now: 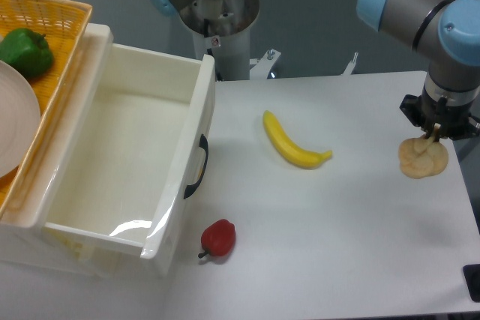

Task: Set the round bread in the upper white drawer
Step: 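Lift the round bread bun with the gripper off the table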

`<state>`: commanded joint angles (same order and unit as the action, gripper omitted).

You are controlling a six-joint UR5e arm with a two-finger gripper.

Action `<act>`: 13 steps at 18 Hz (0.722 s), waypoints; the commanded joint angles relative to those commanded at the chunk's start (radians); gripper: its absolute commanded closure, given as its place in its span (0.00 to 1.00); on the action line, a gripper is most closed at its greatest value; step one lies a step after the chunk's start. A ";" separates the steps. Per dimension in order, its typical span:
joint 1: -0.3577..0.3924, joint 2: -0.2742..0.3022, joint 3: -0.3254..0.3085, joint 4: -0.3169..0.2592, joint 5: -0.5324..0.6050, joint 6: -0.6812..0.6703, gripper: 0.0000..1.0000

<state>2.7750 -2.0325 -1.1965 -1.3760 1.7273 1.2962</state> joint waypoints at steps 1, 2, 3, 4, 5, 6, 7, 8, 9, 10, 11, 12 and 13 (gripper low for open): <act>-0.005 0.000 -0.009 0.000 -0.002 -0.002 1.00; -0.014 0.000 -0.009 0.000 -0.009 -0.011 1.00; -0.023 0.002 -0.009 0.000 -0.020 -0.018 1.00; -0.047 0.009 -0.011 0.000 -0.026 -0.052 1.00; -0.069 0.014 -0.018 -0.003 -0.031 -0.092 1.00; -0.092 0.026 -0.032 -0.002 -0.043 -0.144 1.00; -0.106 0.038 -0.041 -0.002 -0.058 -0.187 1.00; -0.121 0.050 -0.051 -0.003 -0.069 -0.210 1.00; -0.136 0.066 -0.064 -0.005 -0.074 -0.222 1.00; -0.152 0.086 -0.083 -0.005 -0.089 -0.241 1.00; -0.162 0.109 -0.103 -0.003 -0.112 -0.270 1.00; -0.166 0.130 -0.110 -0.005 -0.138 -0.299 1.00; -0.172 0.147 -0.113 -0.006 -0.170 -0.328 1.00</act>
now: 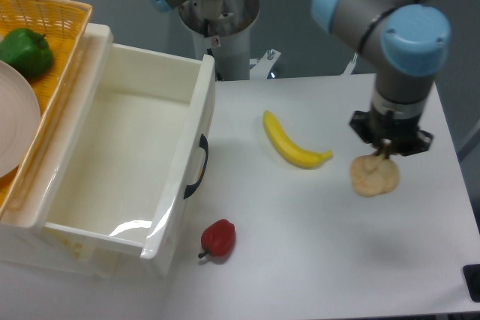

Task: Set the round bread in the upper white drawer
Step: 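Lift the round bread bun with the gripper off the table, then carry the held bread bun over the open white drawer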

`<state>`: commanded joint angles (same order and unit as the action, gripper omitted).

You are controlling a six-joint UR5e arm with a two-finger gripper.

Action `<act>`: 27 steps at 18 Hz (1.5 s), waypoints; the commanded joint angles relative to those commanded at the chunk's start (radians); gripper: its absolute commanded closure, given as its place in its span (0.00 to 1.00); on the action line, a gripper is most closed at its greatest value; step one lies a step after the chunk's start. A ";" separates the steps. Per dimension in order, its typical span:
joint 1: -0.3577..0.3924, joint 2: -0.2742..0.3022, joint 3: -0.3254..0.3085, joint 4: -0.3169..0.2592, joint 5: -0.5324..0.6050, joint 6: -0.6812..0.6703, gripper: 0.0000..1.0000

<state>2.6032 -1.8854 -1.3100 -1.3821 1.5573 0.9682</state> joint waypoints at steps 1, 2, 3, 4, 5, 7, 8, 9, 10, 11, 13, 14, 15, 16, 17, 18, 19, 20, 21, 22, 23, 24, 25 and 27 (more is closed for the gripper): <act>-0.011 0.017 -0.002 -0.008 -0.034 -0.034 1.00; -0.021 0.040 -0.006 -0.012 -0.072 -0.083 1.00; -0.038 0.063 -0.014 -0.011 -0.115 -0.142 1.00; -0.055 0.078 -0.018 -0.009 -0.149 -0.201 1.00; -0.078 0.094 -0.021 -0.011 -0.164 -0.239 1.00; -0.141 0.112 -0.031 -0.011 -0.166 -0.288 1.00; -0.170 0.124 -0.040 -0.009 -0.168 -0.313 1.00; -0.205 0.130 -0.054 -0.006 -0.168 -0.336 1.00; -0.234 0.140 -0.061 -0.005 -0.168 -0.356 1.00; -0.256 0.146 -0.066 -0.005 -0.168 -0.371 1.00; -0.307 0.147 -0.068 -0.005 -0.166 -0.402 1.00; -0.327 0.147 -0.068 -0.005 -0.166 -0.416 1.00; -0.342 0.147 -0.068 -0.005 -0.168 -0.427 1.00; -0.360 0.146 -0.069 -0.005 -0.169 -0.430 0.95; -0.377 0.146 -0.077 -0.005 -0.169 -0.436 0.92; -0.387 0.146 -0.093 -0.002 -0.171 -0.437 0.87; -0.399 0.147 -0.109 -0.002 -0.171 -0.436 0.84; -0.416 0.147 -0.118 -0.002 -0.171 -0.436 0.77; -0.428 0.149 -0.127 -0.002 -0.171 -0.436 0.68; -0.436 0.149 -0.136 -0.002 -0.169 -0.436 0.61; -0.443 0.149 -0.141 -0.002 -0.169 -0.434 0.54; -0.449 0.149 -0.144 -0.002 -0.168 -0.434 0.52; -0.456 0.147 -0.146 -0.003 -0.169 -0.434 0.45; -0.462 0.147 -0.146 -0.003 -0.171 -0.436 0.06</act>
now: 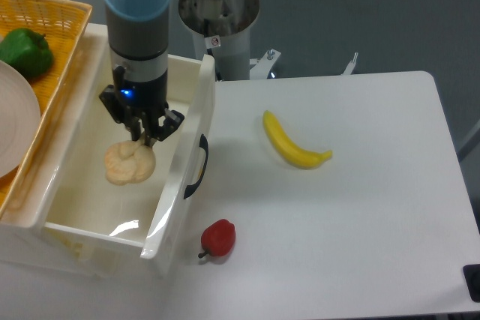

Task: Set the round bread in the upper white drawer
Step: 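Carry the held bread bun over the open white drawer, then lower the bun into the drawer and open the gripper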

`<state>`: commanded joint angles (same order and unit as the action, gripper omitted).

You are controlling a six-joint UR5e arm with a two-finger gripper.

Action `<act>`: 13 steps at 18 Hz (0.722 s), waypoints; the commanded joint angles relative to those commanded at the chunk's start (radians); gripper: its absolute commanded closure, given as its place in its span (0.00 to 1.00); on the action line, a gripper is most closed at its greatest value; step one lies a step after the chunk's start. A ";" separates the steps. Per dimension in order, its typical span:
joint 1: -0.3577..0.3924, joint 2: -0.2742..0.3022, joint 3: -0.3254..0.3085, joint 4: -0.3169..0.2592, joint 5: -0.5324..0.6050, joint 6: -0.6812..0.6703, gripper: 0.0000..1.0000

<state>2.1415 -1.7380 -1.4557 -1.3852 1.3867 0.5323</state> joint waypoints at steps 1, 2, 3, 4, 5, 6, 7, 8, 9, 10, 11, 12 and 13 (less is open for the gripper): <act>-0.002 0.000 0.000 0.000 0.000 0.000 0.00; -0.003 0.000 0.000 -0.003 0.000 -0.002 0.00; -0.009 0.000 0.000 -0.003 0.002 -0.002 0.00; -0.014 0.000 0.000 -0.005 0.006 -0.002 0.00; -0.014 0.000 0.000 -0.005 0.006 -0.002 0.00; -0.015 0.000 0.000 -0.008 -0.001 -0.002 0.00; -0.015 0.002 0.000 -0.008 -0.015 -0.003 0.00; -0.015 0.002 0.000 -0.008 -0.044 -0.012 0.00; -0.011 0.006 0.000 -0.005 -0.069 -0.020 0.00; -0.008 0.008 0.000 -0.005 -0.086 -0.021 0.00; -0.005 0.009 0.000 -0.002 -0.097 -0.021 0.00; -0.003 0.011 0.000 0.002 -0.092 -0.020 0.00; 0.000 0.012 0.002 0.011 -0.078 -0.012 0.00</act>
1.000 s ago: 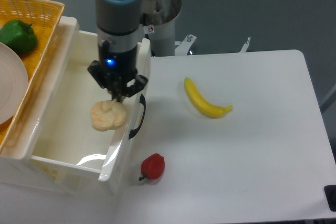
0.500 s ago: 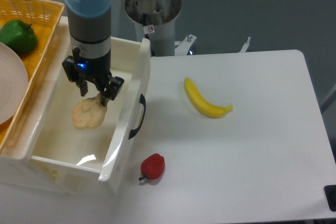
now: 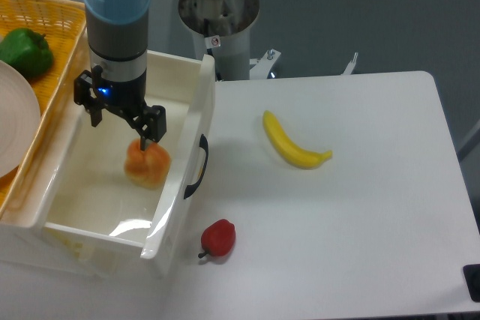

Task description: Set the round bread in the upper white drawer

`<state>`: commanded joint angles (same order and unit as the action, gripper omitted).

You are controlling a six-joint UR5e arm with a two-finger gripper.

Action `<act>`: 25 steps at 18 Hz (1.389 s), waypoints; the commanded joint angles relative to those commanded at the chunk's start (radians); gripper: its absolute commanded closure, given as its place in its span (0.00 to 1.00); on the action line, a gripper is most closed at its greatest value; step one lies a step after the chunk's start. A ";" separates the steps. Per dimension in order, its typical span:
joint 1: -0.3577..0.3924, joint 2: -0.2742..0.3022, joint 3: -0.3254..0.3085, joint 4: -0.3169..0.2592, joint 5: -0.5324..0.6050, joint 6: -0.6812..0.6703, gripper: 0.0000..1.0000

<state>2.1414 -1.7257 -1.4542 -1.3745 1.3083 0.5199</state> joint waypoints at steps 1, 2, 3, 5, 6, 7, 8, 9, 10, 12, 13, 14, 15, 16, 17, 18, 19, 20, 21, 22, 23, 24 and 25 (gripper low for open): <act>0.017 0.011 -0.002 0.002 0.026 0.014 0.00; 0.024 0.017 -0.005 0.008 0.067 0.037 0.00; 0.031 0.020 -0.012 0.018 0.124 0.070 0.00; 0.044 0.020 -0.015 0.026 0.224 0.077 0.00; 0.051 0.021 -0.020 0.025 0.247 0.075 0.00; 0.064 0.025 -0.024 0.026 0.253 0.063 0.00; 0.098 0.035 -0.025 0.026 0.250 0.042 0.00; 0.133 0.046 -0.026 0.025 0.243 0.023 0.00; 0.161 0.054 -0.028 0.026 0.241 0.019 0.00; 0.219 0.058 -0.028 0.031 0.241 0.026 0.00; 0.254 0.058 -0.026 0.037 0.244 0.035 0.00; 0.287 0.057 -0.026 0.051 0.249 0.057 0.00; 0.313 0.052 -0.026 0.055 0.250 0.083 0.00; 0.336 0.043 -0.028 0.060 0.252 0.107 0.00; 0.353 0.032 -0.028 0.072 0.261 0.139 0.00; 0.376 0.011 -0.028 0.084 0.287 0.185 0.00; 0.403 -0.011 -0.028 0.089 0.304 0.245 0.00; 0.434 -0.035 -0.026 0.095 0.307 0.318 0.00; 0.466 -0.061 -0.025 0.095 0.310 0.395 0.00; 0.498 -0.084 -0.025 0.095 0.315 0.476 0.00; 0.526 -0.103 -0.025 0.097 0.325 0.549 0.00; 0.547 -0.109 -0.029 0.097 0.336 0.610 0.00; 0.573 -0.118 -0.031 0.097 0.336 0.658 0.00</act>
<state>2.7149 -1.8438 -1.4849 -1.2778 1.6444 1.1776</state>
